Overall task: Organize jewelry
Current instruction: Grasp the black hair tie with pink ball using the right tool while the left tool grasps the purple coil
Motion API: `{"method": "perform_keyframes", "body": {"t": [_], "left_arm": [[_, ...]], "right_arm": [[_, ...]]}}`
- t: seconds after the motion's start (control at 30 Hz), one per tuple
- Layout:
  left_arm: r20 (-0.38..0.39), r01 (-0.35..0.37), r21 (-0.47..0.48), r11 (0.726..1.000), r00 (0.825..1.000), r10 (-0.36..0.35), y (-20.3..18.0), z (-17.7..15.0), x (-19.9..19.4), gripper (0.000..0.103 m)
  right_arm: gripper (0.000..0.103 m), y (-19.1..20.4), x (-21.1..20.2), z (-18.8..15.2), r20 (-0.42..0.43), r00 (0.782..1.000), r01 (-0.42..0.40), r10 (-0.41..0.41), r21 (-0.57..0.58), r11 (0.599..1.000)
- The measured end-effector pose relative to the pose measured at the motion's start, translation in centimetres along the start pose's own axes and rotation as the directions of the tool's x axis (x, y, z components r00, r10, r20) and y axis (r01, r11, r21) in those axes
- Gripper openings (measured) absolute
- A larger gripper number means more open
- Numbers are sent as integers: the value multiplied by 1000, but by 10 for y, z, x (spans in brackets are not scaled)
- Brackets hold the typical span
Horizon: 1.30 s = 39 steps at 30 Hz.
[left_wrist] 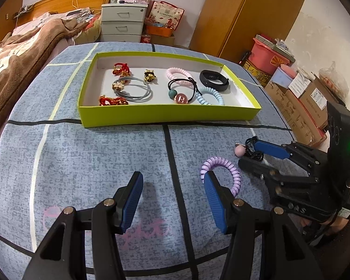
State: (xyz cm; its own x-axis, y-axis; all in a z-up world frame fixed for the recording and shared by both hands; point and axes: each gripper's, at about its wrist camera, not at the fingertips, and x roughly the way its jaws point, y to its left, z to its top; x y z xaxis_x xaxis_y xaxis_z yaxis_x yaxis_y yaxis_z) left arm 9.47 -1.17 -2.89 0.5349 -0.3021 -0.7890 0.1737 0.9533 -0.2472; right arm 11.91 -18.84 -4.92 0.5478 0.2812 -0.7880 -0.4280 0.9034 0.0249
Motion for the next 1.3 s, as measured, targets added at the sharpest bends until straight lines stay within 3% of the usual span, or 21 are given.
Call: {"method": "perform_keyframes", "body": {"t": [0.03,0.23,0.43,0.77,0.87,0.93,1.3], "left_arm": [[-2,2,3,1000,1000,-2,-2,0,1,56],[-29,15,34,999,999,-14,-14,-2,10,56],[-36,-6,94,996,999,10,-31,-4,18,56],[14,-164,209,964,986,164,-50,-5,29,50],[18,-185,227,956,982,185,-53,-6,28,39],[21,-179,227,957,984,179,-53,-5,26,16],[29,-123,183,975,992,120,-48,-9,14,11]], "right_arm": [[30,-1,0,0,-5,1000,20,-20,-2,1000],[13,-13,-4,-5,-9,1000,21,-21,48,999],[12,-23,-14,-8,20,999,38,-40,90,995],[12,-28,-33,-15,60,997,42,-50,130,991],[12,-29,-36,-17,68,996,39,-49,137,990],[12,-29,-37,-16,73,996,37,-48,138,990],[12,-25,-42,-20,80,995,40,-52,147,988]]}}
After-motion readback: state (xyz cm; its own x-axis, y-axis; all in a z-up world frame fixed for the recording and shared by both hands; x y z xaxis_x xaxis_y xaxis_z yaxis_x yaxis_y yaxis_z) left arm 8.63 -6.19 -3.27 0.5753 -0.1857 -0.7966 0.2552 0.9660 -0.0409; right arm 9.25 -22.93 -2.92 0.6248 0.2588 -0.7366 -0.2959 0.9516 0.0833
